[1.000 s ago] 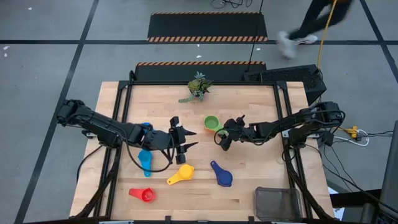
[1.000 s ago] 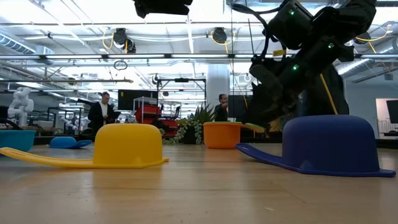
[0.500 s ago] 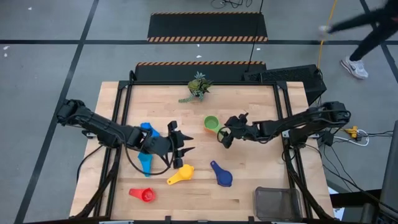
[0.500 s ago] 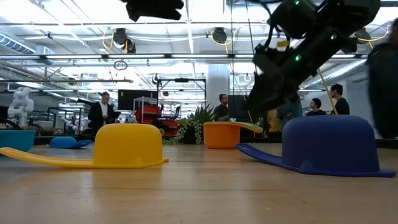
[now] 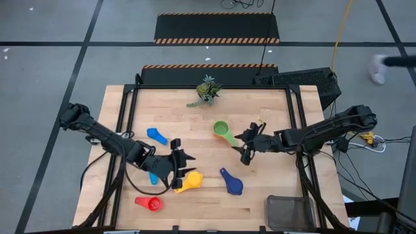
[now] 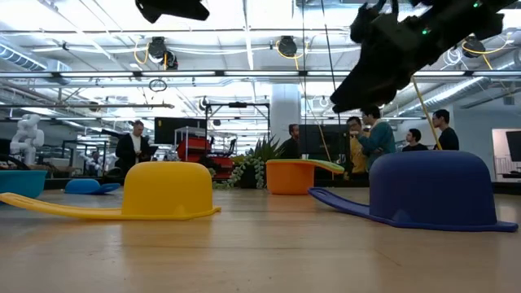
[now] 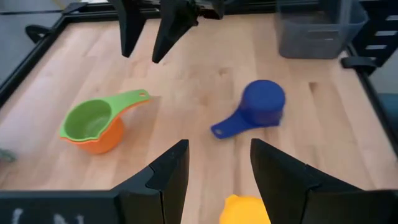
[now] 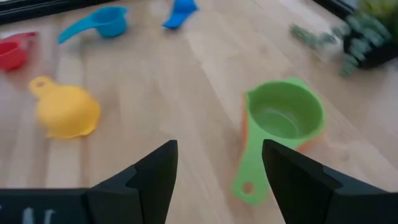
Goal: Nest measuring cups in basket
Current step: Stack the violet measuring cup on top of the green measuring cup
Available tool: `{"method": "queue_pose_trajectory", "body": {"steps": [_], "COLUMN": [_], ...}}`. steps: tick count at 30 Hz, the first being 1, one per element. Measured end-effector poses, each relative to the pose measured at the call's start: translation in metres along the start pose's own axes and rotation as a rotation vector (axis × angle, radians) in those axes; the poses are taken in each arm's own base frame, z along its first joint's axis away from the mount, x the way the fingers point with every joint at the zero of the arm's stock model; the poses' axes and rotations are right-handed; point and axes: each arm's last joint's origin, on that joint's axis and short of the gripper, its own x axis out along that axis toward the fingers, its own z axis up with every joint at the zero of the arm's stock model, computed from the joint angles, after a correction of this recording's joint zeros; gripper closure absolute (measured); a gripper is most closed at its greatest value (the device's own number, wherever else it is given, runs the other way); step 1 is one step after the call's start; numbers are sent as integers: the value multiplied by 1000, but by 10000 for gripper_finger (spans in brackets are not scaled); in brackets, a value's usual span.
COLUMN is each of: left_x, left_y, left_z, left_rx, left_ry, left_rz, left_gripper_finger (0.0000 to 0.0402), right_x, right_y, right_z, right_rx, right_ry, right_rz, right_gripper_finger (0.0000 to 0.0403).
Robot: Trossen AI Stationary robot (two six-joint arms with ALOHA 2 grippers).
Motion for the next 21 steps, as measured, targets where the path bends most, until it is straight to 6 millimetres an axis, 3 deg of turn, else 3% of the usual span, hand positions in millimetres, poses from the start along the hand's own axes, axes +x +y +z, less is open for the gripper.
{"method": "queue_pose_trajectory", "body": {"steps": [11,21], "left_x": [-8,30], "left_y": [-17,-30], "left_z": [-3,-11], "left_rx": [-23,135], "left_ry": [-43,-34], "left_rz": [10,-52], "left_gripper_finger": [227,227], "right_x": [-18,-21], "right_y": [18,33], "right_z": [0,-9], "right_rx": [-22,95], "right_ry": [-39,-4], "right_rz": [95,145], "right_gripper_finger": [174,174]}}
